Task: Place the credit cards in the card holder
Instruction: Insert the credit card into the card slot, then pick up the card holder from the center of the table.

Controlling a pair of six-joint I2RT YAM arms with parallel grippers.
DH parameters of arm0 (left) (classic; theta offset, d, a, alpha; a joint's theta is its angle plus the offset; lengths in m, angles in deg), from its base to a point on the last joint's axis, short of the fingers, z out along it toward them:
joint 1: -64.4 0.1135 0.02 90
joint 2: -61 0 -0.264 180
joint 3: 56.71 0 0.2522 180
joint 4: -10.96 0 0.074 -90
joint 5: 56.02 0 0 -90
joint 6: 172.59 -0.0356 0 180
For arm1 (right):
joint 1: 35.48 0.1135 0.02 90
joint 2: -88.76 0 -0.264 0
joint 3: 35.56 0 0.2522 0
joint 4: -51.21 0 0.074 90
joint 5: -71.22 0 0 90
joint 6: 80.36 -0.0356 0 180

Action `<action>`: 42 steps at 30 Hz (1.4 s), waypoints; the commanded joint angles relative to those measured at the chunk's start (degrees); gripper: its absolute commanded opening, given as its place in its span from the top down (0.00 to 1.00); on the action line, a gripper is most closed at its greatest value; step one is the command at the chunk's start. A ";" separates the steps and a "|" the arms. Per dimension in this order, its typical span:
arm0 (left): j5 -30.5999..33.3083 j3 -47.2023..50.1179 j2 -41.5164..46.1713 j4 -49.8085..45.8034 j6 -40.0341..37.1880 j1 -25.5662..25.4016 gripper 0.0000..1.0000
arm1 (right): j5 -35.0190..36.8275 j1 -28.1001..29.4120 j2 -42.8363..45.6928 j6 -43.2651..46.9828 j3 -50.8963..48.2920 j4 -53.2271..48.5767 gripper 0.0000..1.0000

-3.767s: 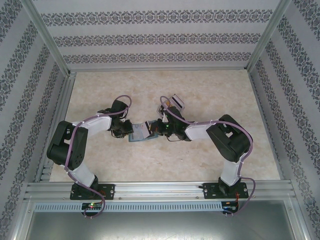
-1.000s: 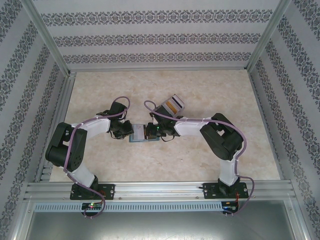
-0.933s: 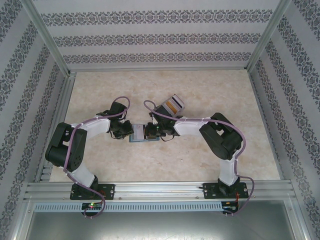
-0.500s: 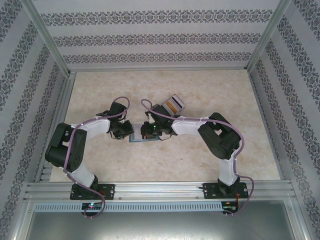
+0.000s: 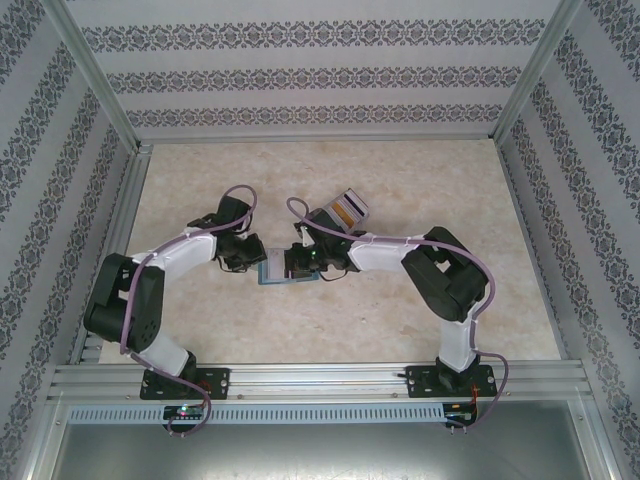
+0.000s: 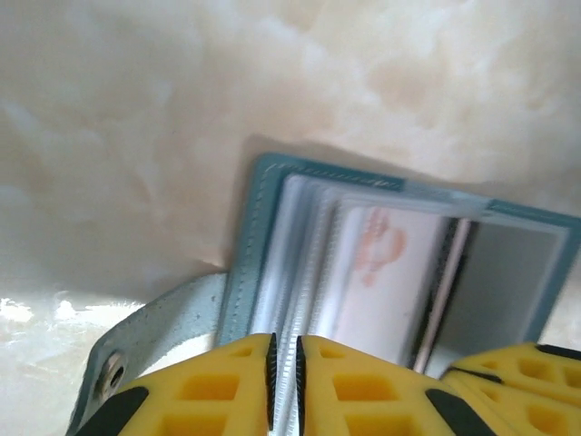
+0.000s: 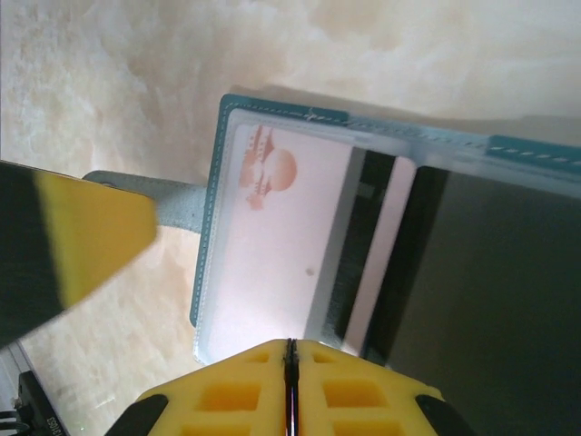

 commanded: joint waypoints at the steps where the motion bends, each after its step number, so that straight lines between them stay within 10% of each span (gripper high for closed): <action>1: 2.95 -2.30 1.17 -4.40 -1.83 0.20 0.80 | 1.03 -1.03 1.80 0.33 -1.54 0.15 0.87; 42: 9.61 0.91 -0.44 -6.44 -3.09 1.06 0.37 | 0.03 -0.15 -0.23 0.07 -2.34 1.96 0.87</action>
